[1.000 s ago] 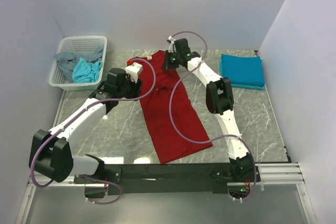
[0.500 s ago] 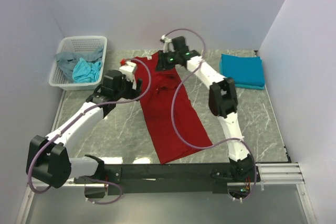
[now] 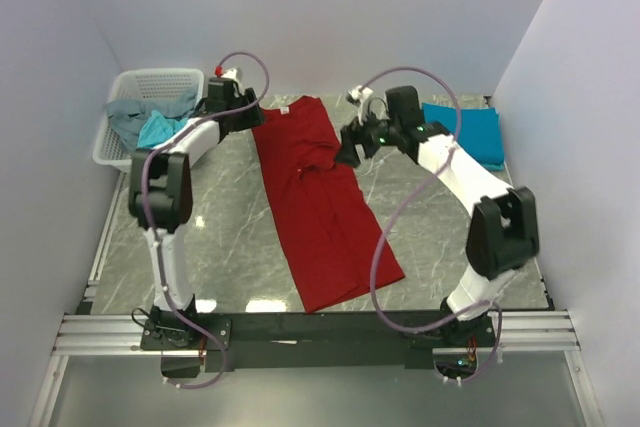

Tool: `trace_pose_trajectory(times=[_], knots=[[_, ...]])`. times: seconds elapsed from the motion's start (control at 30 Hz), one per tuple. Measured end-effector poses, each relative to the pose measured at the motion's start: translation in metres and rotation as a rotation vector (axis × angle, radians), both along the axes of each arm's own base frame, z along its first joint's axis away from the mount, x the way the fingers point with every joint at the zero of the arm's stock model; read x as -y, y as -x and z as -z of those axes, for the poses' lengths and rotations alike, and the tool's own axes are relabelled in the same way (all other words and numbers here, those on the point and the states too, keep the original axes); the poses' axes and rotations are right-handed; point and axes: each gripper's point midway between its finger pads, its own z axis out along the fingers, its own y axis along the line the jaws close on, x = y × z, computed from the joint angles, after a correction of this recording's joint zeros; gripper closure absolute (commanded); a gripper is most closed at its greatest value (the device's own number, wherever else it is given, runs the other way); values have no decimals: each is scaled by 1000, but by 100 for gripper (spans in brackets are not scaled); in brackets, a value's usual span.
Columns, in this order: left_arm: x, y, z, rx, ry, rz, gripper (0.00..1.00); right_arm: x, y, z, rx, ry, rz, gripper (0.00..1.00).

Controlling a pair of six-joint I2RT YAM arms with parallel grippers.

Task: Fold and stack the t-shirts
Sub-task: Fold the tshirt

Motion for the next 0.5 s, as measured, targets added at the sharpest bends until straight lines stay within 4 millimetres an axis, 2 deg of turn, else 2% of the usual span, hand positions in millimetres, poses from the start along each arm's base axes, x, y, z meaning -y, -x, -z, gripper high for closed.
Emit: trace_pose_trajectory(times=[0.07,0.13,0.23,0.37,0.5], knots=[[-1,-17,32,-55,-7,-24,40,4,24,-3,10,-1,-56,31],[-3,-29,58,-108,-17,-47,41,9,29,-7,16,2,-94,32],[-10,-45,85,-151,-40,-85,42,18,33,8,-10,18,-106,32],[-18,-62,81,-134,-49,-131,49,27,47,37,-90,44,-106,35],[-24,-75,84,-126,-56,-168,62,27,51,42,-123,46,-119,37]])
